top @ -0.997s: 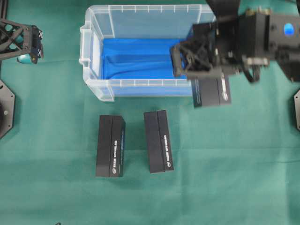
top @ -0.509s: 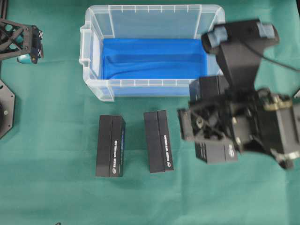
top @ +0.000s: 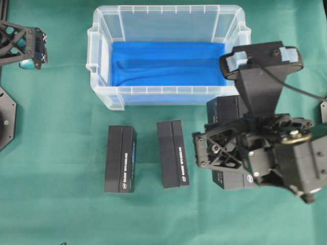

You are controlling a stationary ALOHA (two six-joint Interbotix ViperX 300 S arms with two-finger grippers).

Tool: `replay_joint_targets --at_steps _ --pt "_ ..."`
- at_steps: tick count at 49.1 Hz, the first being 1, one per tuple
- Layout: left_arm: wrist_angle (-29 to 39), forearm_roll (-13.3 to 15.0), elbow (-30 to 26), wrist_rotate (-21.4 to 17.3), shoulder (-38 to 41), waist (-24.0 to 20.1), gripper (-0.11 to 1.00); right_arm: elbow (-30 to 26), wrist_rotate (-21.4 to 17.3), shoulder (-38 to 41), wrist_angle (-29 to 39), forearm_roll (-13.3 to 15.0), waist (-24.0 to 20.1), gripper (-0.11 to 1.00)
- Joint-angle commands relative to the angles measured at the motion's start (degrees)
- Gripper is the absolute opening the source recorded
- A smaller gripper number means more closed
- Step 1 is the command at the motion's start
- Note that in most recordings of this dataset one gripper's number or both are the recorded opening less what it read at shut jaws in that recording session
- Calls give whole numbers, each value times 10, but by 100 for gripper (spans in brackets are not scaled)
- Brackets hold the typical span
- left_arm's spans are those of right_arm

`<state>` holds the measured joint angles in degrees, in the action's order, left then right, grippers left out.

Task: Take out the box from the case.
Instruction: 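Carry the box over the case front wall to the table right of the others, then lower the box onto the table and open the right gripper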

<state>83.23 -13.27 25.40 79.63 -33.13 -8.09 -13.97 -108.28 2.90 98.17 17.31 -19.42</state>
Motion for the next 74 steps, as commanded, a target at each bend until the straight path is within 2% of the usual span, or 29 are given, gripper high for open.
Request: replay_joint_targets --at_steps 1,22,36,45,61,74 --pt "-1 -2 -10 -1 -3 1 98 2 -5 -3 -13 -2 -3 65" --pt "-1 -2 -9 -2 -3 1 98 108 -61 1 -123 -36 -7 65" --pt "-2 -3 -9 -2 -3 2 98 207 -91 1 -239 -45 -7 65" --pt "-1 -2 -10 -2 -3 2 98 250 -112 1 -277 -46 -7 65" --pt "-2 -3 -9 -2 -3 1 98 295 -113 1 -323 -46 -3 65" --pt "-1 -3 -9 -2 -3 1 98 311 -110 -6 -342 -50 -3 65"
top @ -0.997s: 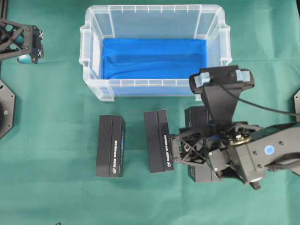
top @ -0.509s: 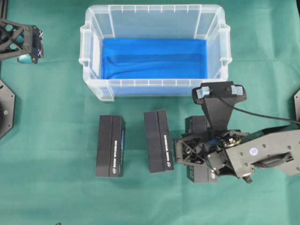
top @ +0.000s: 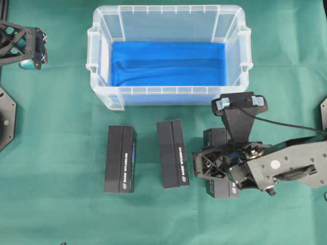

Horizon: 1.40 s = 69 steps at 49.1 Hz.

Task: Take out the box from the case.
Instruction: 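Lower the box onto the table and open the right gripper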

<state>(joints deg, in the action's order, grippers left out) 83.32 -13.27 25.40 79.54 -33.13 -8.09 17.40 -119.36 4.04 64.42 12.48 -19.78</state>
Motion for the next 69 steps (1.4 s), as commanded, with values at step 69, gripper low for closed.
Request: replay_joint_targets --at_steps 69 --pt "2 -3 -10 -17 -2 1 98 12 -4 -33 -17 -4 4 65"
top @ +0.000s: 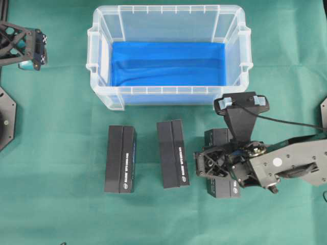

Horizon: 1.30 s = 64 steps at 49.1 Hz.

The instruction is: Take out the box from the case.

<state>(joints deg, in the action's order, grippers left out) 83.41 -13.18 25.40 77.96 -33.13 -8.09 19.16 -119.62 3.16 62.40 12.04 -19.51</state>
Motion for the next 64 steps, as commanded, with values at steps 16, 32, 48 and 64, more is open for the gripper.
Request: replay_joint_targets --at_steps 16,32,48,64 --pt "2 -4 -9 -3 -3 -2 98 -5 2 -29 4 4 2 65" --pt "2 -4 -9 -3 -4 -7 98 -20 8 -35 33 20 4 96" --pt "1 -4 -8 -4 -4 -14 98 -25 9 -44 36 19 11 95" --pt "1 -4 -8 -6 -4 -18 98 -74 10 -82 79 18 18 95"
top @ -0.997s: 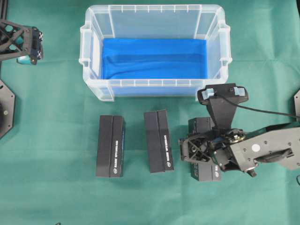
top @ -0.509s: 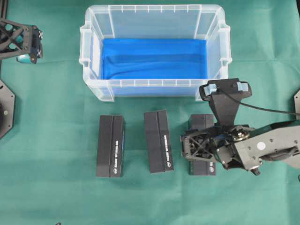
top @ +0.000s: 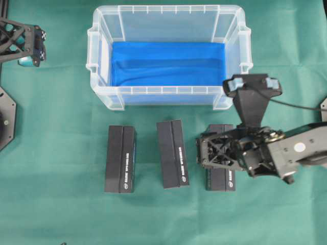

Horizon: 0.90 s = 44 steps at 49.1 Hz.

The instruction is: Take out the box from the case.

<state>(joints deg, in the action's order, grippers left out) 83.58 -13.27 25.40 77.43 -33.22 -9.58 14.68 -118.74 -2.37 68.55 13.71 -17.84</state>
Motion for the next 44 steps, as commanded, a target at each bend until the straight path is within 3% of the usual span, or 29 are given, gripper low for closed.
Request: replay_joint_targets --at_steps 1,19,34,44 --pt "0 -4 -8 -1 -4 -3 98 -35 2 -29 24 1 1 95" --pt "-1 -4 -9 -1 -4 -4 98 -144 59 -49 165 2 5 95" --pt "-2 -4 -9 -1 -4 -4 98 -141 68 -51 164 -1 12 95" --pt "-1 -4 -7 -1 -5 -4 98 -96 54 -91 167 -31 -4 95"
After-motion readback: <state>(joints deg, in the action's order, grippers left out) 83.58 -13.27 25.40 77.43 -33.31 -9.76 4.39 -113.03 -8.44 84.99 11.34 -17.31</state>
